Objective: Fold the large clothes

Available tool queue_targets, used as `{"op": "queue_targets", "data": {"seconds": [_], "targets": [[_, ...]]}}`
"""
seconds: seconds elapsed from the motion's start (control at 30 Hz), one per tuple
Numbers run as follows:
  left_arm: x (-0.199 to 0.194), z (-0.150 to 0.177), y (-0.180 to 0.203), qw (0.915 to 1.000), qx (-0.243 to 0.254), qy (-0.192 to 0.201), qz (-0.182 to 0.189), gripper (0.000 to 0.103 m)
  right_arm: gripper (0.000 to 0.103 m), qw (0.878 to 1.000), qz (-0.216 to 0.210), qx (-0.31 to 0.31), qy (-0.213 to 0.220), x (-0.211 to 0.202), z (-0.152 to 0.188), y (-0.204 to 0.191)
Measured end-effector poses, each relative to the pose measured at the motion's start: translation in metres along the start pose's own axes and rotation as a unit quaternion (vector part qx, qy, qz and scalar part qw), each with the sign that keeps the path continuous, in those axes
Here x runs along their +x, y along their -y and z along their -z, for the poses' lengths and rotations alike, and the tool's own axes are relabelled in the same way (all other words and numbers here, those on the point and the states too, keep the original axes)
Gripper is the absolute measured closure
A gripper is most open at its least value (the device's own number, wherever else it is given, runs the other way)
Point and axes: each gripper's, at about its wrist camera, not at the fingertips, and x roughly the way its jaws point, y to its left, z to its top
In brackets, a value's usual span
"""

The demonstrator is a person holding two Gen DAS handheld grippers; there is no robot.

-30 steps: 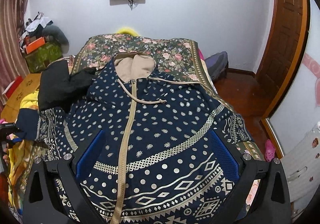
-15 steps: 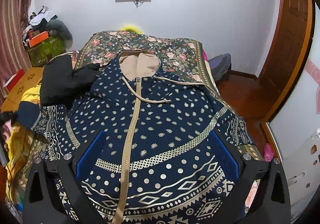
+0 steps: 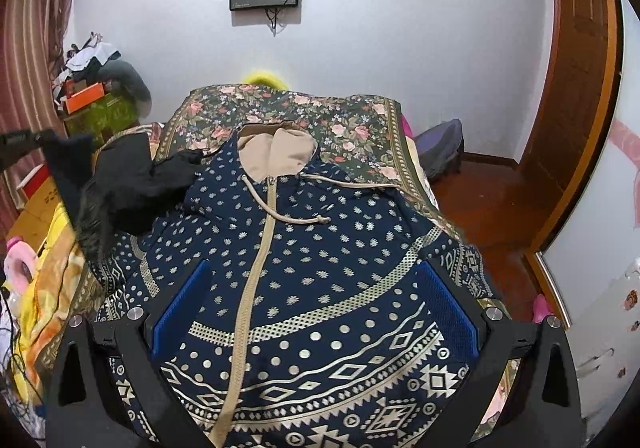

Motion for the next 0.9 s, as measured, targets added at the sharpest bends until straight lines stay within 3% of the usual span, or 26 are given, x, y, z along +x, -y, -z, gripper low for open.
{"op": "queue_targets", "data": {"seconds": [0.13,0.23,0.4,0.73,0.8,0.9], "targets": [[0.012,0.006,0.053,0.9979,0.032,-0.025,0.051,0.101,0.002,1.000,-0.001,0.005,0.003,-0.002,0.002,0.013],[0.031,0.023,0.091,0.9924,0.056,-0.069,0.085,0.101,0.002,1.000,0.001,0.006,0.002,-0.002,0.004,0.022],[0.065,0.070,0.140,0.9765,0.097,-0.154,0.116,0.101,0.002,1.000,0.015,-0.005,-0.007,0.000,0.011,0.034],[0.094,0.171,0.180,0.9333,0.161,-0.290,0.138,0.101,0.002,0.999,0.019,-0.023,-0.041,0.013,0.026,0.044],[0.090,0.180,0.180,0.9332,0.183,-0.282,0.127,0.098,0.002,0.998,0.009,-0.021,-0.050,0.016,0.028,0.043],[0.083,0.184,0.177,0.9326,0.199,-0.277,0.117,0.081,0.002,0.998,-0.006,-0.023,-0.061,0.021,0.028,0.041]]}}
